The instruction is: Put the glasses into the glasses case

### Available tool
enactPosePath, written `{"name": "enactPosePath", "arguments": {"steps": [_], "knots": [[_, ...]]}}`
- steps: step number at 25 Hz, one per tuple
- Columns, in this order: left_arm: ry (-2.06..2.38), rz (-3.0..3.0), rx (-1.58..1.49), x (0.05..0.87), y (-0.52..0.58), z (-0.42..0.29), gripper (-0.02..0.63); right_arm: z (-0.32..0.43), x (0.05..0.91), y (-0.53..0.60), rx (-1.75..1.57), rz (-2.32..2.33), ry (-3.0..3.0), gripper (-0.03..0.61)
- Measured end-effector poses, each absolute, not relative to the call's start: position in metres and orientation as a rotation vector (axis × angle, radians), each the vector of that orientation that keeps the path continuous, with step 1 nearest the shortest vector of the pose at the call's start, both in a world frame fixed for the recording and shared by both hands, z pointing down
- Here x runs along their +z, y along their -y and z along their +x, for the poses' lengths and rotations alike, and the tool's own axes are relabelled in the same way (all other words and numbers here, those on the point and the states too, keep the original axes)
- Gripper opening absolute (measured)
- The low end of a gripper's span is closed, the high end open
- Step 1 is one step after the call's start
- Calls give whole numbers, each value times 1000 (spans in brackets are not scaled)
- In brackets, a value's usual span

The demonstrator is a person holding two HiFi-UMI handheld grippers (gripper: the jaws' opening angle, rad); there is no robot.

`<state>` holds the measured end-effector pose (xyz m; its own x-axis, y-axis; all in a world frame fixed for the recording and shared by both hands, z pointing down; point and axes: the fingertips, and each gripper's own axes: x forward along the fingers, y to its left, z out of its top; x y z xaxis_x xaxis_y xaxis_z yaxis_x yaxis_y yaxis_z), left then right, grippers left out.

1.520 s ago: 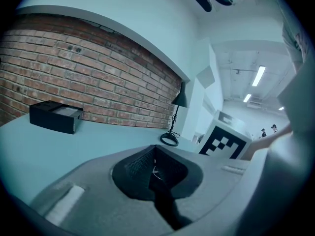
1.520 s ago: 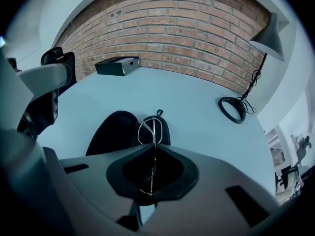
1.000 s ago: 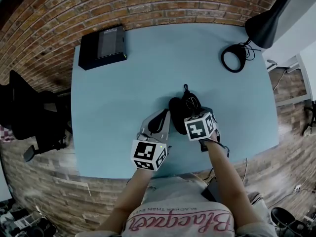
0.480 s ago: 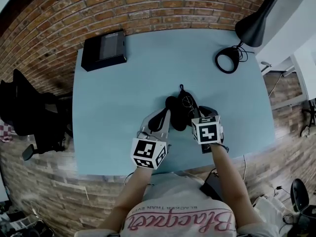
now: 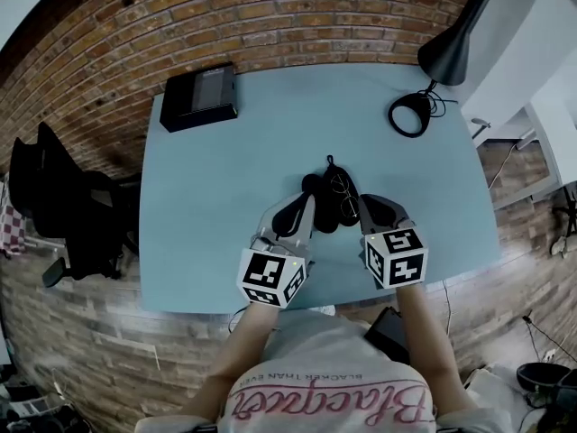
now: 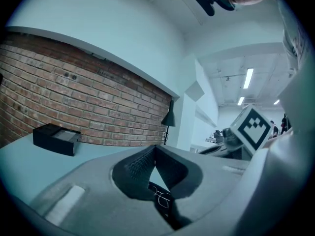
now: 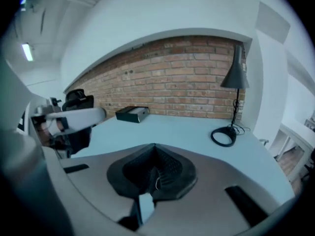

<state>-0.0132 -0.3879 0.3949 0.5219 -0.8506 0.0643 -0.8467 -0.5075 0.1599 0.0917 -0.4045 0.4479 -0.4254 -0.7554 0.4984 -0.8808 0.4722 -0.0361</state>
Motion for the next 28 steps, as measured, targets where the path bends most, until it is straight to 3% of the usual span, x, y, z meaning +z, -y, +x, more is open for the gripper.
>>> {"name": "enactPosePath", "arguments": {"steps": [14,28], "knots": [[1471,2786,-250,310,341,4,6,93,323,338,197,1480,2711,8],[1411,2918,-320,278,316,24,6,97,289,313,14,1507,2766,8]]}}
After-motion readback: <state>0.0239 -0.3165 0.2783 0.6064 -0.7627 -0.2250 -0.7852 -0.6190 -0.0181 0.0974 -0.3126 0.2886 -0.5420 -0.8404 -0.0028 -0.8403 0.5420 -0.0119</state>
